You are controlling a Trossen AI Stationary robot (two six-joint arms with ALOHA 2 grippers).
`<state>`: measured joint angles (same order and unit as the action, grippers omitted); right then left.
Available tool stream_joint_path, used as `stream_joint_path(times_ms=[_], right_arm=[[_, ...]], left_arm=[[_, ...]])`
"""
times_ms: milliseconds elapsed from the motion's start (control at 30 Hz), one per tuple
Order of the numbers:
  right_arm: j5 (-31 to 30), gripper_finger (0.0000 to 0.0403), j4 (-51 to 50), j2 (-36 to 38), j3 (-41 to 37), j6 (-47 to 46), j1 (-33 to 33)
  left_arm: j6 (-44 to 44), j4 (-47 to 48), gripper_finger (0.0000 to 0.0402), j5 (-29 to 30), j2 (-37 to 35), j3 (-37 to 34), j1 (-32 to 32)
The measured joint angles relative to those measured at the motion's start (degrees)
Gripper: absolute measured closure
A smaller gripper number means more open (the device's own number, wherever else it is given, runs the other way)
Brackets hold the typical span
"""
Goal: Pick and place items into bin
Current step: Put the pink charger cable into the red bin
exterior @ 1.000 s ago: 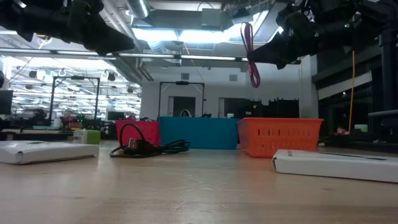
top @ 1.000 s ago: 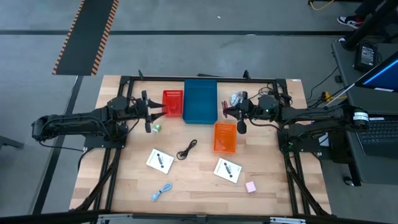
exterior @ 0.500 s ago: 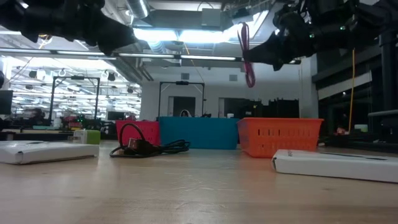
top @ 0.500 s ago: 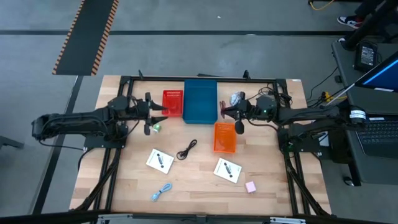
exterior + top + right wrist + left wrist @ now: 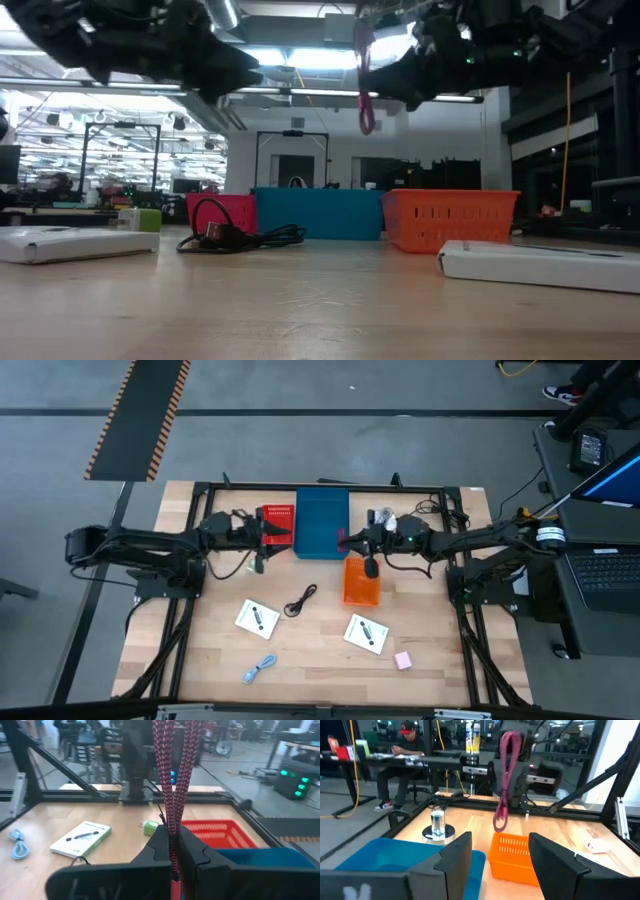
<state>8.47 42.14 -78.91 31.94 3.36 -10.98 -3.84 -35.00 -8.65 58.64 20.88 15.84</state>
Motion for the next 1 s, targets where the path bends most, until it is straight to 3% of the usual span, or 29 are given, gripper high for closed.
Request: stream_joint_path(times_ms=[433, 800, 1000], right_arm=[[2.3, 0.0403, -0.5, -10.2, 8.4, 2.1, 1.1], [2.4, 0.0403, -0.4, -10.7, 8.7, 1.8, 1.5], [2.3, 0.0403, -0.8, -10.6, 8.7, 1.9, 1.4]], left_arm=[[4.2, 0.0, 0.021, -3.4, 17.3, 14.4, -3.6], [4.3, 0.0, 0.0214, -3.4, 24.2, 20.3, -3.9], [7.4, 0.0, 0.024, -3.4, 25.3, 21.1, -4.6]])
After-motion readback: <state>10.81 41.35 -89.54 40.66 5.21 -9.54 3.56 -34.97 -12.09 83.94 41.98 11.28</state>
